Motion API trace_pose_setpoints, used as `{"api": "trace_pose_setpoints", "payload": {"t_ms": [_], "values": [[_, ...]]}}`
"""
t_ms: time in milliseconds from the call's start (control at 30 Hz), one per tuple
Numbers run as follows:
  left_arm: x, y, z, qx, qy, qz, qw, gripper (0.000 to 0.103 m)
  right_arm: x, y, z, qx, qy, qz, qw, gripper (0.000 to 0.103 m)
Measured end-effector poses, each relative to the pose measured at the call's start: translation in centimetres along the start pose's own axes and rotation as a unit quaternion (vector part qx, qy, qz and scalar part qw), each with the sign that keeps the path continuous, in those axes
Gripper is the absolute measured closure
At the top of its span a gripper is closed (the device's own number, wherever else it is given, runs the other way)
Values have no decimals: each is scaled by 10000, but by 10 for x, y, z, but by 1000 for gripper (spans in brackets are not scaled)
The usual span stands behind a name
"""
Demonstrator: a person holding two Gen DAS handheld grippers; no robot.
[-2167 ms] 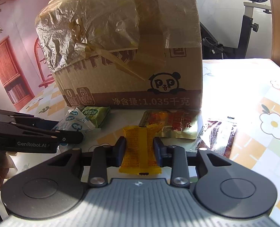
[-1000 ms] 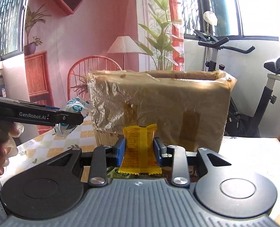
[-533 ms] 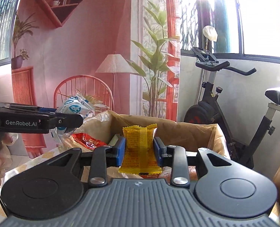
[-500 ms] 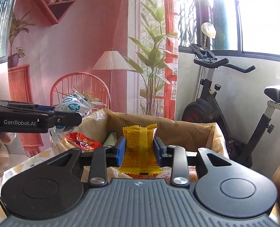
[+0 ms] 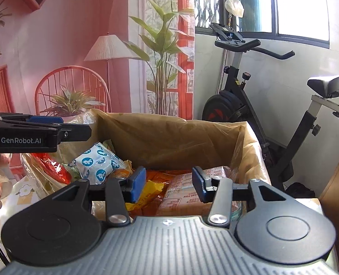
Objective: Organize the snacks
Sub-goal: 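Open both grippers to drop the packet and yellow bag into the box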
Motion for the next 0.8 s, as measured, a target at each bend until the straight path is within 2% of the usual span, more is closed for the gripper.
{"api": "trace_pose_setpoints", "payload": {"t_ms": [367, 600, 800], "values": [[62, 3, -4, -95, 164, 268, 9995, 34, 51, -2, -14, -22, -192, 392, 9990, 53], [99, 21, -21, 81, 173, 176, 9997, 34, 79, 8, -31, 22, -346, 570, 9978, 53], [114, 52, -41, 257, 81, -60, 9996, 35, 97, 26, -37, -69, -437, 697, 9966, 53]]}}
Point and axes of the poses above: each gripper's, at about its wrist camera, not at the fingertips, and x roughly against the way its jaws point, z to its right, y to its underside, the point moved 5 cm from there along -x, roughly the way its jaws point, and after that the axes turned 12 degrees about x, right-handed, at the moved point
